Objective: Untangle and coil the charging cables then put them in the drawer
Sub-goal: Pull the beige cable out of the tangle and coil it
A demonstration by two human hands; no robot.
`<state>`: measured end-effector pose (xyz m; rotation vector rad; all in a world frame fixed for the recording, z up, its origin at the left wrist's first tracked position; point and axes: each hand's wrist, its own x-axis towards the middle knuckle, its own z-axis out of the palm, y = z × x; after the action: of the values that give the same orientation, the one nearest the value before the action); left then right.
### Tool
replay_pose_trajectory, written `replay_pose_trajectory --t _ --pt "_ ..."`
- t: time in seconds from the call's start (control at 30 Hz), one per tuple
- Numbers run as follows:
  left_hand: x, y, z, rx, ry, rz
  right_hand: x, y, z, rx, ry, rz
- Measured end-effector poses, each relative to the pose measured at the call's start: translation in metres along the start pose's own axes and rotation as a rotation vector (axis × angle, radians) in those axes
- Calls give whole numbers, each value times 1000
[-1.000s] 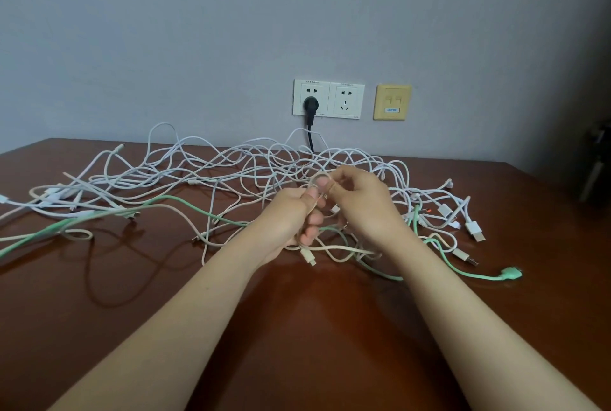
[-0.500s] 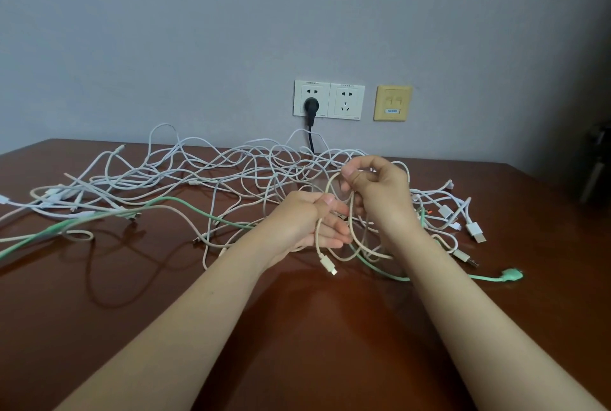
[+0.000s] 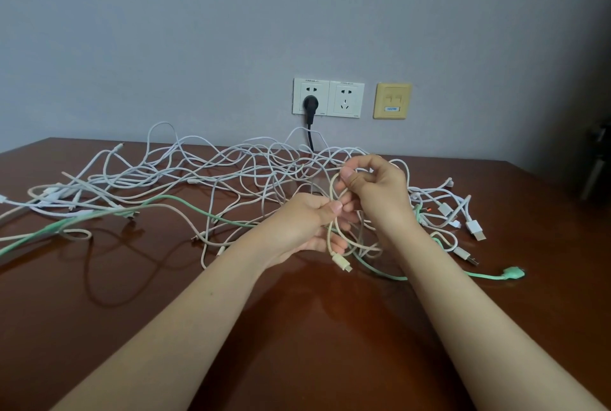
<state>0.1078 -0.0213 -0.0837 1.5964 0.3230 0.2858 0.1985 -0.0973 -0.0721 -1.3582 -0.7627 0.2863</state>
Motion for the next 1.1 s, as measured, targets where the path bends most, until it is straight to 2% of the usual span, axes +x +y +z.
replay_pose_trajectory --t 0.17,0.3,0.4,0.43,0.53,0.67,0.83,1.0,1.1 --pt "8 -5 -1 108 166 127 1 0 4 -34 -51 -21" --pt "13 0 -6 -115 354 129 -4 -2 11 10 -234 107" --pt "15 5 -14 -321 450 90 -8 2 14 -327 -353 42" --pt "15 6 -17 -371 470 75 -10 2 15 -372 -391 22" --pt "13 9 -22 -521 479 50 -14 0 16 -335 -467 14" --pt "8 13 -28 -739 391 49 -12 1 10 -445 -443 -41" --pt "6 12 -30 -607 343 7 -9 -1 3 -617 -447 -65" --pt "6 14 -39 -437 385 5 -4 -14 -15 -329 -431 -101" --pt "5 17 -33 -298 390 -53 -3 -17 -17 -218 -410 -132"
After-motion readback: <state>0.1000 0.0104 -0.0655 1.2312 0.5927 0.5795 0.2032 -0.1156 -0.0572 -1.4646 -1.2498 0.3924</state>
